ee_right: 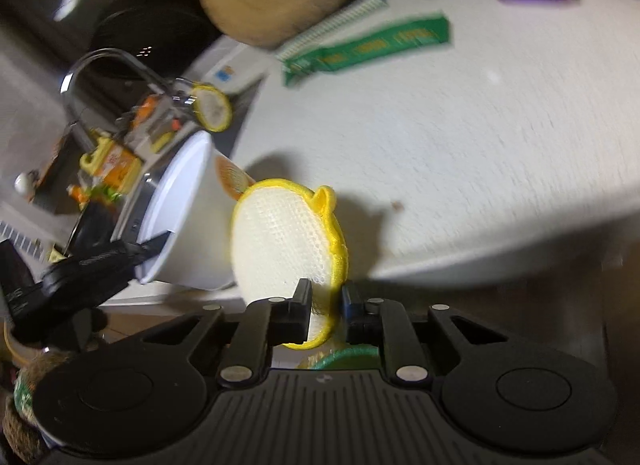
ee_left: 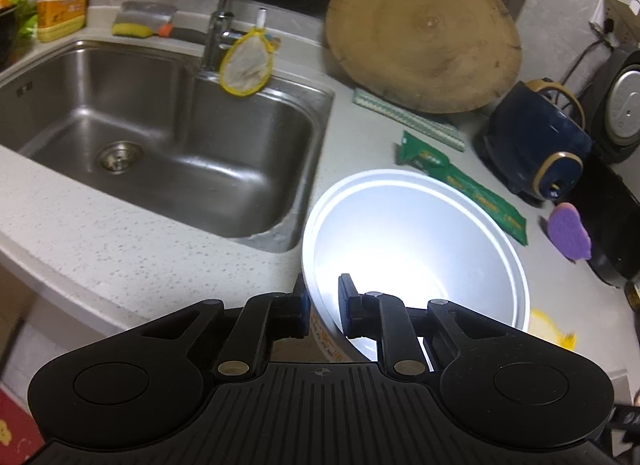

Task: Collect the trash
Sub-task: 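Grasp the sponge pad edge with the right gripper and lift it while the left holds the bowl, then lower both grippers into the bin and open them to drop bowl and sponge pad, then raise both open grippers out of the bin back over the counter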

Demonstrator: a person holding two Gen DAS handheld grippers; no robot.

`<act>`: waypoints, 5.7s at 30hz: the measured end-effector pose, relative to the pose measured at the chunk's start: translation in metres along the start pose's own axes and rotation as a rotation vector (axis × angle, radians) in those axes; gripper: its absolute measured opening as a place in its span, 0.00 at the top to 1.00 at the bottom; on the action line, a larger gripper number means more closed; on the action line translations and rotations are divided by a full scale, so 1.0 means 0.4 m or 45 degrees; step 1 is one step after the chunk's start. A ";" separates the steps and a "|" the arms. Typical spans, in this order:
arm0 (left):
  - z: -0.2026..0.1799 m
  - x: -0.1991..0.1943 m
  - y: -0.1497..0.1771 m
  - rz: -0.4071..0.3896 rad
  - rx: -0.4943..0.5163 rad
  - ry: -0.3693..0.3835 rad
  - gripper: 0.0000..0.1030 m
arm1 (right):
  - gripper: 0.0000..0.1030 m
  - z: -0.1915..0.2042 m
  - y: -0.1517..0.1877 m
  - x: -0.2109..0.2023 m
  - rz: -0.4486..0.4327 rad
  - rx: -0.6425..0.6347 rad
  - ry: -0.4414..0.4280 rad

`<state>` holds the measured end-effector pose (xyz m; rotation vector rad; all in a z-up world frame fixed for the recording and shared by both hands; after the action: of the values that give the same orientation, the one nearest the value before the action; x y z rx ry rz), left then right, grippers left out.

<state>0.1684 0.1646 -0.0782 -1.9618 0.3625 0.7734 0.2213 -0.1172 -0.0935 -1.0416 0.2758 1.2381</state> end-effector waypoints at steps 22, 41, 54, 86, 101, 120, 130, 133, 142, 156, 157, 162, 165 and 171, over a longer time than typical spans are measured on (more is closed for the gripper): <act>-0.034 0.014 0.016 0.059 0.001 -0.021 0.84 | 0.83 0.043 -0.194 0.118 -0.035 -0.268 -0.017; 0.083 -0.161 0.028 -0.182 -0.200 0.036 0.90 | 0.88 0.112 -0.195 0.018 -0.135 -0.348 -0.071; 0.290 -0.367 0.198 -0.131 -0.145 -0.012 0.90 | 0.88 0.294 0.063 -0.047 -0.059 -0.455 -0.105; 0.528 0.681 1.145 0.979 0.010 -0.232 0.81 | 0.88 -0.140 0.708 0.571 0.676 -0.492 0.357; 0.518 0.471 0.920 0.715 -0.223 -0.110 0.71 | 0.75 -0.163 0.805 0.858 0.830 -0.355 0.369; 0.435 0.009 0.518 0.409 -0.195 -0.125 0.75 | 0.66 0.022 0.437 0.342 0.139 -0.890 0.484; 0.389 -0.244 0.223 -0.052 -0.035 -0.047 0.75 | 0.66 0.074 0.249 0.068 -0.318 -0.962 0.693; 0.360 -0.284 0.158 -0.131 -0.001 -0.006 0.75 | 0.65 0.106 0.211 -0.016 -0.447 -0.962 0.715; 0.161 -0.246 0.018 -0.224 0.040 0.160 0.75 | 0.48 0.153 0.076 -0.087 -0.543 -0.838 0.705; -0.200 0.030 -0.096 0.005 -0.027 0.282 0.75 | 0.26 -0.047 -0.334 -0.046 -0.529 -0.505 0.506; -0.215 0.059 -0.100 0.038 -0.050 0.268 0.75 | 0.26 -0.056 -0.359 -0.024 -0.510 -0.521 0.499; -0.278 0.161 -0.108 0.136 -0.068 0.248 0.75 | 0.26 -0.074 -0.438 0.076 -0.434 -0.695 0.456; -0.317 0.195 -0.104 0.137 -0.026 0.236 0.75 | 0.26 -0.093 -0.492 0.144 -0.363 -0.731 0.414; -0.330 0.230 -0.081 0.189 -0.028 0.208 0.75 | 0.26 -0.148 -0.557 0.302 -0.168 -0.695 0.321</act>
<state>0.3040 0.0723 -0.0717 -2.0414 0.6054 0.7148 0.4783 -0.0766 -0.0966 -1.6651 0.0559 1.0840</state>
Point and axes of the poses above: each gripper's, at about its wrist camera, not at the fingertips, and x roughly the way its jaws point, z to its left, y to its underside, the point moved 7 cm from there along x, roughly the way its jaws point, and after that the axes turned 3 degrees about y, right-handed, at the moved point
